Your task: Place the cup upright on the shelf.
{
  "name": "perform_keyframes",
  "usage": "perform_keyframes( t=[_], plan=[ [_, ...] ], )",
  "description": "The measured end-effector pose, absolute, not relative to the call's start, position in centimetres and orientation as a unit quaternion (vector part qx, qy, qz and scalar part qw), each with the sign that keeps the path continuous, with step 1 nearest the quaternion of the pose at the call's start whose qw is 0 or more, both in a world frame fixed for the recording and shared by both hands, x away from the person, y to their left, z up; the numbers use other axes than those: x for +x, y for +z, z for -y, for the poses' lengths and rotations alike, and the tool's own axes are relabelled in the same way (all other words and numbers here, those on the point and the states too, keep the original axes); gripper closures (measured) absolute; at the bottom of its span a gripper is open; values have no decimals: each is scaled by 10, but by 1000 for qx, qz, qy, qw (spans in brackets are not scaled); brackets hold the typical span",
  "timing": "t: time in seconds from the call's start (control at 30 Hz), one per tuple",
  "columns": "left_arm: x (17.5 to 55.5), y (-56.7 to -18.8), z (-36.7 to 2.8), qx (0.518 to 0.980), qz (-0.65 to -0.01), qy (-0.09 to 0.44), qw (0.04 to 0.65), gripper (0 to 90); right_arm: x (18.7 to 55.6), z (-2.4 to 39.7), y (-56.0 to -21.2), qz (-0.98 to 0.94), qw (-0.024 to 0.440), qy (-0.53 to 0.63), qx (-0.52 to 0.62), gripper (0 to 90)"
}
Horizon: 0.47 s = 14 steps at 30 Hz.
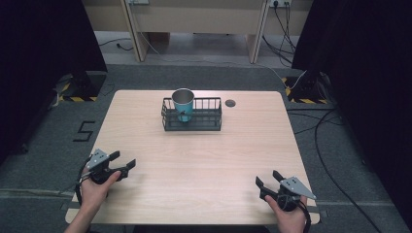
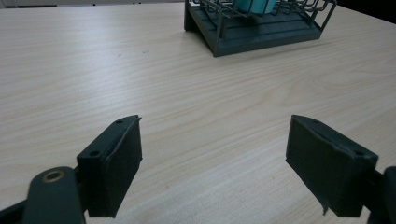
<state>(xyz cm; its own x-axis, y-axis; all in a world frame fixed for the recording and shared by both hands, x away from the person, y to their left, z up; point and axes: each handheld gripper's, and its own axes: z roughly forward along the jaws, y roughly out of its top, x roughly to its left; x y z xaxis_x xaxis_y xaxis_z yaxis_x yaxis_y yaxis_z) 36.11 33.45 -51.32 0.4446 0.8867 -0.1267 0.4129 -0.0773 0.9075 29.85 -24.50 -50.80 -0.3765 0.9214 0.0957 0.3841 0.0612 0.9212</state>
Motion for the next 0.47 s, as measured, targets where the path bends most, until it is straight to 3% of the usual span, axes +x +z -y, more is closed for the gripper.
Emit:
perform_keyframes(
  t=[0.47],
  plan=[
    [360,-519,-336,686,-474,240,497,181,298,242,-508,-680,273,485,477,268]
  ],
)
